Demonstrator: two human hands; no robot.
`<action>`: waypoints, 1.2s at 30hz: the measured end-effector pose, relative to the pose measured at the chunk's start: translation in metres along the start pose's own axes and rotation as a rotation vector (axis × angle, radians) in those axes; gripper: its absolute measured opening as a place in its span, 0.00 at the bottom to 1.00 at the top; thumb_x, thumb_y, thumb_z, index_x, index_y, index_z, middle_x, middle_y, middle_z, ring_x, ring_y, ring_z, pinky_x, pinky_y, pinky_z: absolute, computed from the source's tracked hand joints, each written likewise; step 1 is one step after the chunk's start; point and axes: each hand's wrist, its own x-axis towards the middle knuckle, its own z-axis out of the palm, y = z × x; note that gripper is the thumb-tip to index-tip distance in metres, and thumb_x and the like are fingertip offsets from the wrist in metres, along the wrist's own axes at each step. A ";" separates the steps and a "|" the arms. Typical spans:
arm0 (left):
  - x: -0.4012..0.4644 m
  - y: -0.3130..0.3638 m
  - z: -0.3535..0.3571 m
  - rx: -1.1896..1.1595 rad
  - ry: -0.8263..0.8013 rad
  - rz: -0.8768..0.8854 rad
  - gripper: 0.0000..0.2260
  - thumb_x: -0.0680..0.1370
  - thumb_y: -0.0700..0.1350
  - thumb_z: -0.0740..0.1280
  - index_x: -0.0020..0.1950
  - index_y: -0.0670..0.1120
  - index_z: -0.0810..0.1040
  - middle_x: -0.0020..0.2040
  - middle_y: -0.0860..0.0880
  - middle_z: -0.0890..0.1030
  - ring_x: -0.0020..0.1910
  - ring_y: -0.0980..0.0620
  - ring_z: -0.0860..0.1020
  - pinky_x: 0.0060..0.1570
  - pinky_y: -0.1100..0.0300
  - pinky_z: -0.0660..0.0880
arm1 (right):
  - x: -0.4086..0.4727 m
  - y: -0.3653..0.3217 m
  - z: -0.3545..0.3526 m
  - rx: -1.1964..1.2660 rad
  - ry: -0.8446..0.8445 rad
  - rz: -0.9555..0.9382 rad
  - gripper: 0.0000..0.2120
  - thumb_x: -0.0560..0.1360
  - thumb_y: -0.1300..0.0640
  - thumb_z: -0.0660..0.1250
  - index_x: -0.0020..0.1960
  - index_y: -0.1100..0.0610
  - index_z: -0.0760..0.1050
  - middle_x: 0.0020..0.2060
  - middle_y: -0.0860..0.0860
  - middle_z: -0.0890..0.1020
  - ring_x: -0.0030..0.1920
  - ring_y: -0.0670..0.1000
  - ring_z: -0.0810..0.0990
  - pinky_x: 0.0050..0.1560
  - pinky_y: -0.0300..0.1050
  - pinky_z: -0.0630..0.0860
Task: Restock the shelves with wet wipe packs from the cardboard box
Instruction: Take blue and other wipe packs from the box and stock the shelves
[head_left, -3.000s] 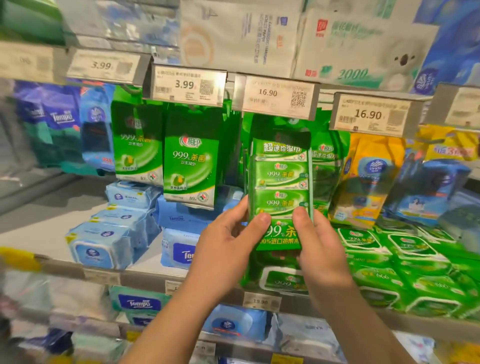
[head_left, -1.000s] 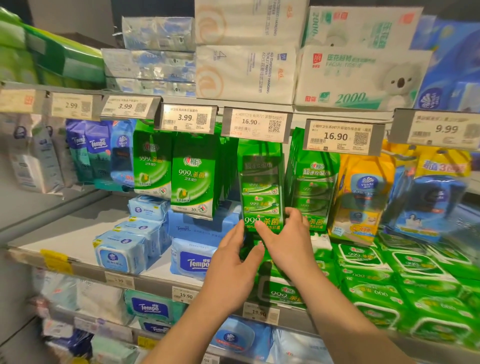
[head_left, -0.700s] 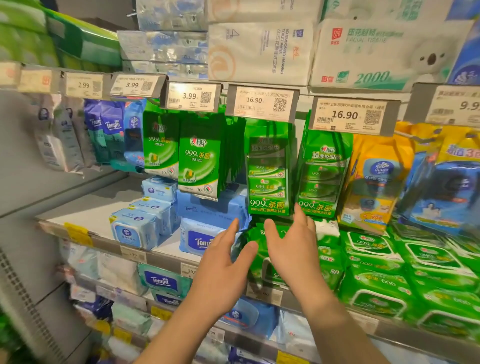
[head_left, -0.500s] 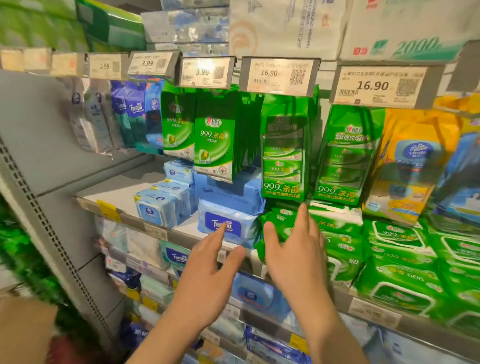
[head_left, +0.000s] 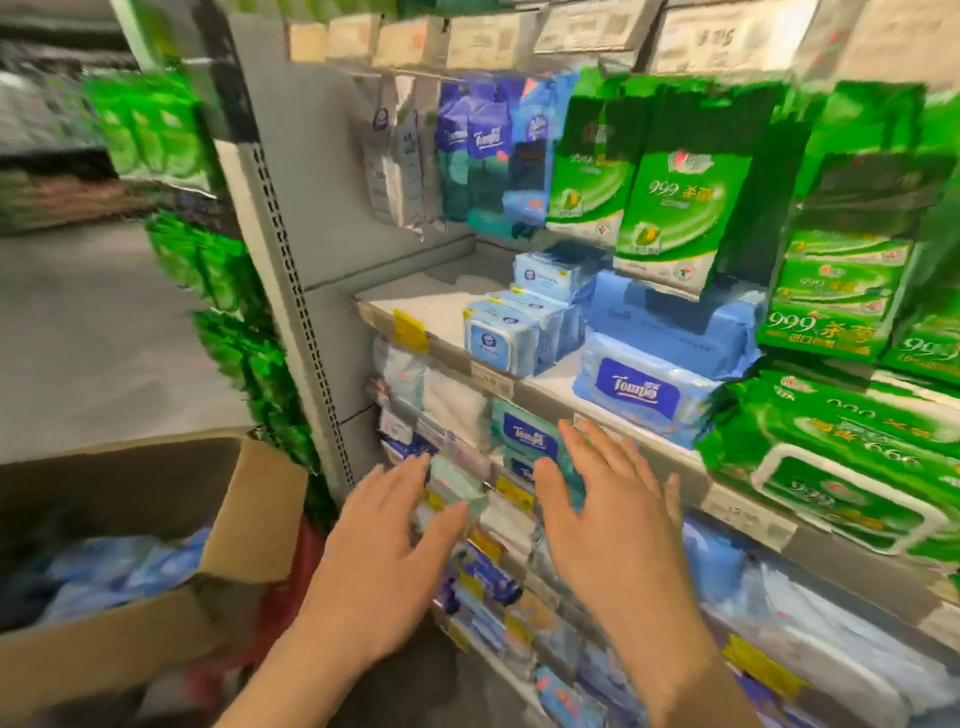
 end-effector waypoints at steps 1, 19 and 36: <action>-0.005 -0.014 -0.013 0.018 0.019 -0.017 0.55 0.63 0.85 0.39 0.83 0.57 0.58 0.82 0.58 0.59 0.81 0.57 0.51 0.79 0.62 0.45 | -0.003 -0.017 0.012 -0.016 -0.038 -0.016 0.29 0.82 0.32 0.47 0.81 0.37 0.54 0.82 0.39 0.54 0.82 0.48 0.46 0.80 0.63 0.42; -0.152 -0.333 -0.199 -0.155 0.297 -0.631 0.41 0.74 0.74 0.50 0.83 0.56 0.56 0.82 0.58 0.57 0.80 0.56 0.53 0.78 0.54 0.52 | -0.077 -0.315 0.257 -0.011 -0.567 -0.334 0.35 0.76 0.25 0.48 0.80 0.34 0.54 0.81 0.42 0.58 0.82 0.54 0.54 0.79 0.63 0.56; -0.084 -0.472 -0.258 -0.267 0.195 -0.880 0.30 0.80 0.67 0.56 0.80 0.59 0.61 0.78 0.56 0.66 0.74 0.56 0.66 0.69 0.58 0.64 | 0.023 -0.416 0.430 0.169 -0.703 -0.295 0.29 0.81 0.39 0.61 0.80 0.45 0.64 0.72 0.48 0.75 0.58 0.47 0.76 0.60 0.43 0.69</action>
